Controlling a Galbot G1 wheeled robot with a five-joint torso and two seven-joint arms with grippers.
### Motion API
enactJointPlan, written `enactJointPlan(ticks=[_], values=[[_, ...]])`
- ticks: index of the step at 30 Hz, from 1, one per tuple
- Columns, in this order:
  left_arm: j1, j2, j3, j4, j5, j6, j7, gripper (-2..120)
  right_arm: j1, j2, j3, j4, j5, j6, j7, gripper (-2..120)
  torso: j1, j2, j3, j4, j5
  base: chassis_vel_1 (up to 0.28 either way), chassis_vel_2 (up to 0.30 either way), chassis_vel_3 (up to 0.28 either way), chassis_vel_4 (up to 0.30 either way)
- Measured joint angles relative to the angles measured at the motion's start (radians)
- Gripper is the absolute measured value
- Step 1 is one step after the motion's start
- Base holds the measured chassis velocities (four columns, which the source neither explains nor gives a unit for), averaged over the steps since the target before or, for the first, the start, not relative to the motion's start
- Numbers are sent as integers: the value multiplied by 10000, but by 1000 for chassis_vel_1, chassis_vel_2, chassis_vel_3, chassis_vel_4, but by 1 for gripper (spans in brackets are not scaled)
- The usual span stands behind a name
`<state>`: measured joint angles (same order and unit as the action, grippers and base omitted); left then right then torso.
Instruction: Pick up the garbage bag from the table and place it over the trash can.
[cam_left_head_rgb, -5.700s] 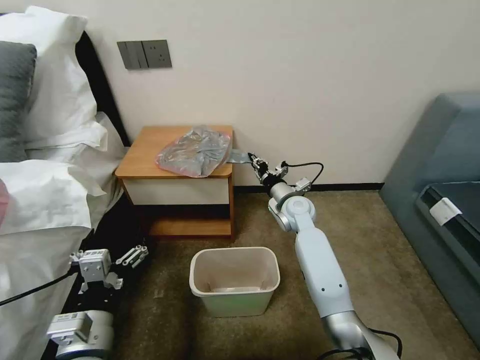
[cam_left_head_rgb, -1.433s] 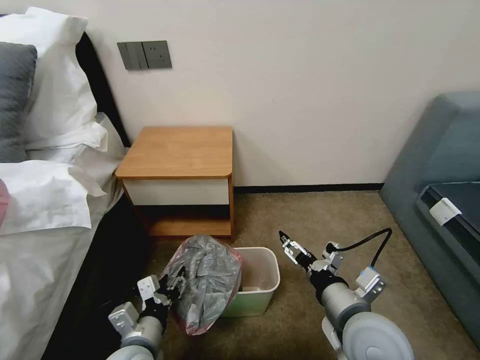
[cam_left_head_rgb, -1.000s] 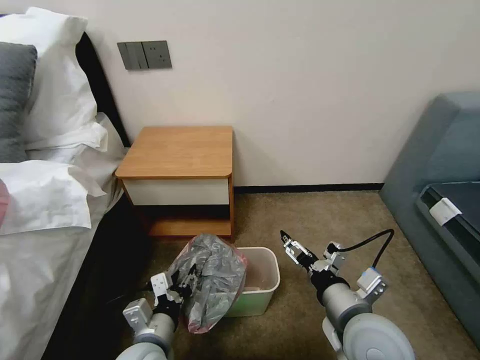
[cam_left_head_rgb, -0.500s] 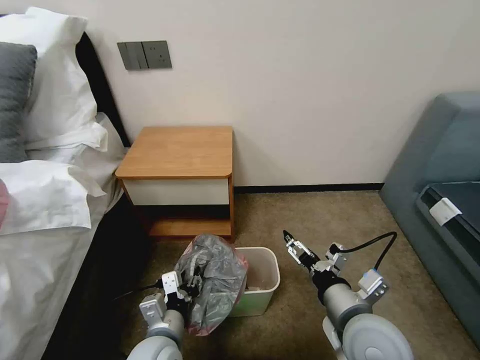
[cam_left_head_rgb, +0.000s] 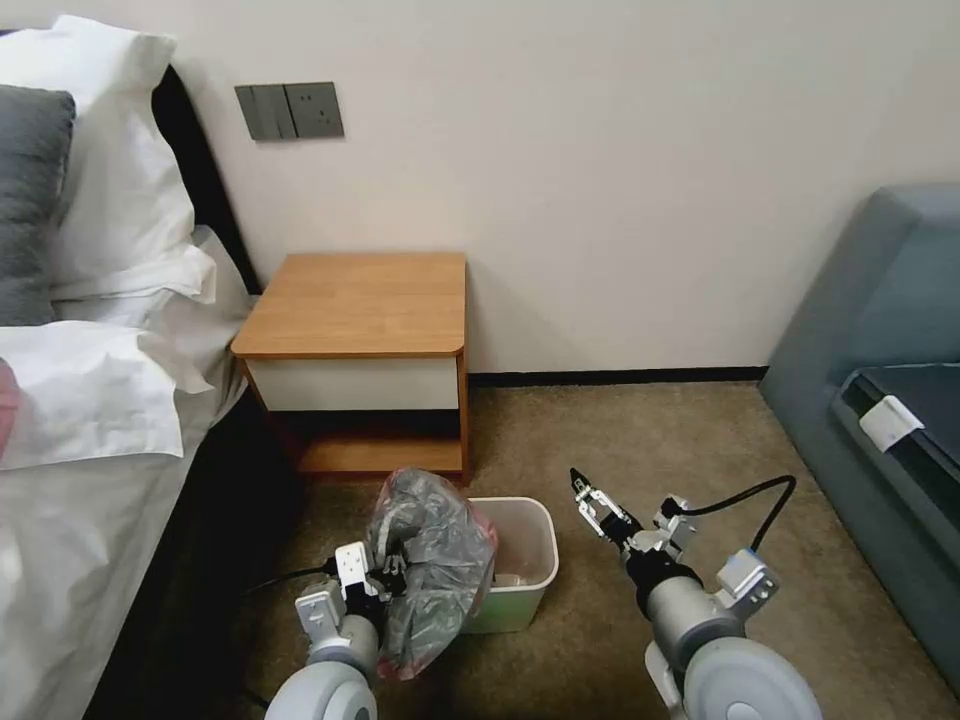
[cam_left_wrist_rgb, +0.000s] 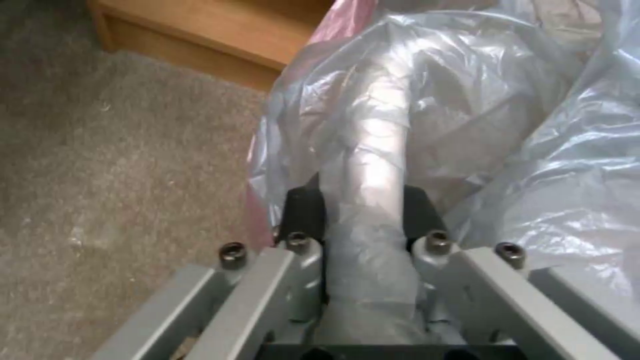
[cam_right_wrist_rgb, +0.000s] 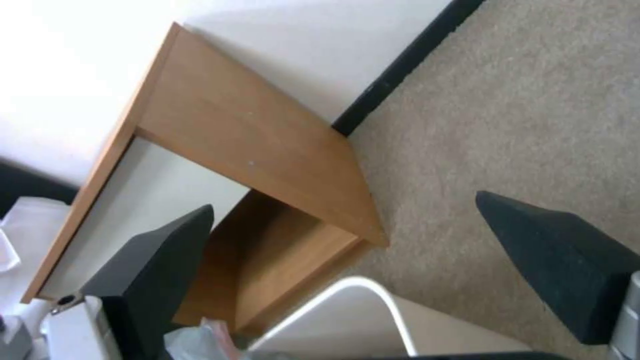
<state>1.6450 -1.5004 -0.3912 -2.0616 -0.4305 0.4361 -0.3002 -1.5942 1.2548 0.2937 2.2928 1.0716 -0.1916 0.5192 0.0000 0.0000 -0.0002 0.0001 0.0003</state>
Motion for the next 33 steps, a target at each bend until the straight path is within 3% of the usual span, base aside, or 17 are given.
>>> enactJointPlan(ticks=[5, 8, 9, 11, 13, 16, 19, 21, 23, 27, 33], values=[[102, 20, 89, -20, 49, -488, -49, 9, 55, -8, 29, 229, -138, -76, -438, 100, 0, 0, 1, -1, -6, 0, 0, 0, 0], [310, 116, 211, -245, 412, -1464, -156, 9, 68, -203, 170, 658, -452, -463, -1692, 100, 2, -1, 2, -2, -7, 0, 0, 0, 0], [310, 116, 211, -245, 412, -1464, -156, 9, 68, -203, 170, 658, -452, -463, -1692, 100, 2, -1, 2, -2, -7, 0, 0, 0, 0], [483, 172, 328, -611, 618, -2097, -226, 9, -5, -456, 346, 896, -936, -983, -3246, 100, 1, -1, 3, -1, -7, 0, 0, 0, 0], [521, 186, 354, -695, 716, -2278, -226, 9, -24, -536, 407, 926, -1085, -1149, -3678, 100, 1, -1, 2, -2, -5, 0, 0, 0, 0], [607, 230, 413, -943, 1285, -3072, -121, 9, -55, -904, 557, 863, -1984, -1601, -5397, 100, 1, 0, 2, -1, -5, 0, 0, 0, 0], [643, 262, 374, -1054, 1525, -3406, 24, 9, 53, -1086, 476, 672, -2524, -1689, -6334, 100, 2, 0, 2, -3, -4, 0, 0, 0, 0], [653, 269, 361, -1069, 1572, -3488, 63, 9, 110, -1121, 407, 626, -2598, -1712, -6481, 100, 1, -1, 2, -3, -4, 0, 0, 0, 0], [755, 318, 172, -1095, 1974, -4192, 497, 9, 499, -1197, -122, 301, -2985, -1683, -6868, 100, 1, -1, 2, -1, -4, 0, 0, 0, 0], [913, 342, 40, -1094, 2264, -4807, 883, 9, 957, -1085, -590, -208, -3367, -1572, -7112, 100, 1, -1, 2, -1, -3, 0, 0, 0, 0], [1019, 264, 39, -1095, 2386, -5013, 947, 9, 1333, -877, -1230, -841, -3625, -1455, -7074, 95, 1, 0, 2, 0, -4, 0, 0, 0, 0]])
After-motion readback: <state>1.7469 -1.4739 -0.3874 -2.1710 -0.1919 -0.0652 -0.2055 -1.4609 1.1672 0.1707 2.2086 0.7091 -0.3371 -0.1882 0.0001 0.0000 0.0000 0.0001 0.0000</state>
